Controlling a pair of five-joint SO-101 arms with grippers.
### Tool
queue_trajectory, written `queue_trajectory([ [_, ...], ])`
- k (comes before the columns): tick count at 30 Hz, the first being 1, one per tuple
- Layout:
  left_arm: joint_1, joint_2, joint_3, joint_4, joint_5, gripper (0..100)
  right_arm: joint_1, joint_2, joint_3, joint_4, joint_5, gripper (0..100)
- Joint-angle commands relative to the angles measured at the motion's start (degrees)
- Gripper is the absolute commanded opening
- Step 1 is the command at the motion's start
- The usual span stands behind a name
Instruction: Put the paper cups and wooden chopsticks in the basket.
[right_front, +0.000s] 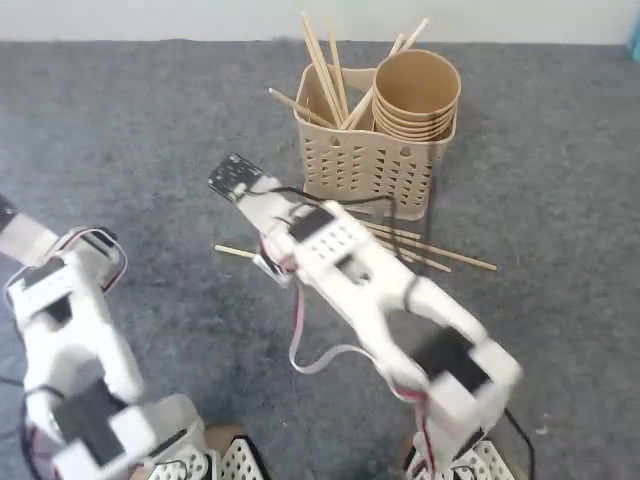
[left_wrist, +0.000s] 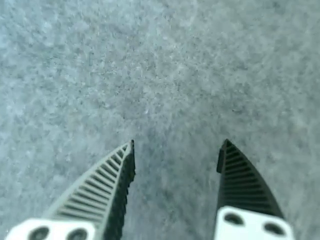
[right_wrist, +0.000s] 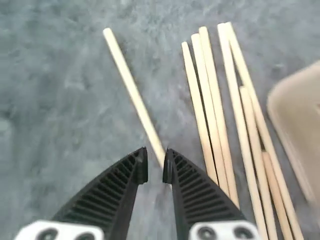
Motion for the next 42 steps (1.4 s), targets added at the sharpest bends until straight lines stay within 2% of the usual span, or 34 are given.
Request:
queue_trajectory([
  [1, 0.97, 4.31, -7.16, 0.97, 0.70, 26, -1.45, 7.34, -14.77, 4.09, -0.26, 6.6],
  [5, 0.00, 7.38, -9.98, 1.58, 0.88, 26, -2.68, 14.02, -22.07, 7.25, 0.88, 6.6],
  [11, 0.00, 7.82, -10.33, 1.58, 0.88, 26, -2.86, 19.82, -25.41, 6.99, 1.14, 6.3],
  [17, 0.09, 8.00, -10.33, 1.58, 0.88, 26, -2.42, 21.14, -26.46, 7.25, 1.14, 6.0],
  [20, 0.09, 8.00, -10.33, 1.58, 0.88, 26, -2.59, 20.88, -26.46, 8.04, 0.97, 0.1],
  [21, 0.09, 7.91, -10.24, 1.58, 0.88, 26, -2.59, 20.18, -26.46, 9.01, 1.05, 1.4],
  [27, 0.26, 7.91, -10.15, 1.49, 0.88, 26, -3.21, 8.57, -26.46, 17.27, 0.62, 0.9],
  [34, 1.05, 8.00, -10.15, 1.41, 0.88, 26, -3.21, -13.49, -26.37, 25.27, 0.62, 0.9],
  [42, 1.14, 8.09, -10.24, 1.41, 0.88, 26, -1.89, -36.62, -26.37, 22.29, 1.05, 0.9],
])
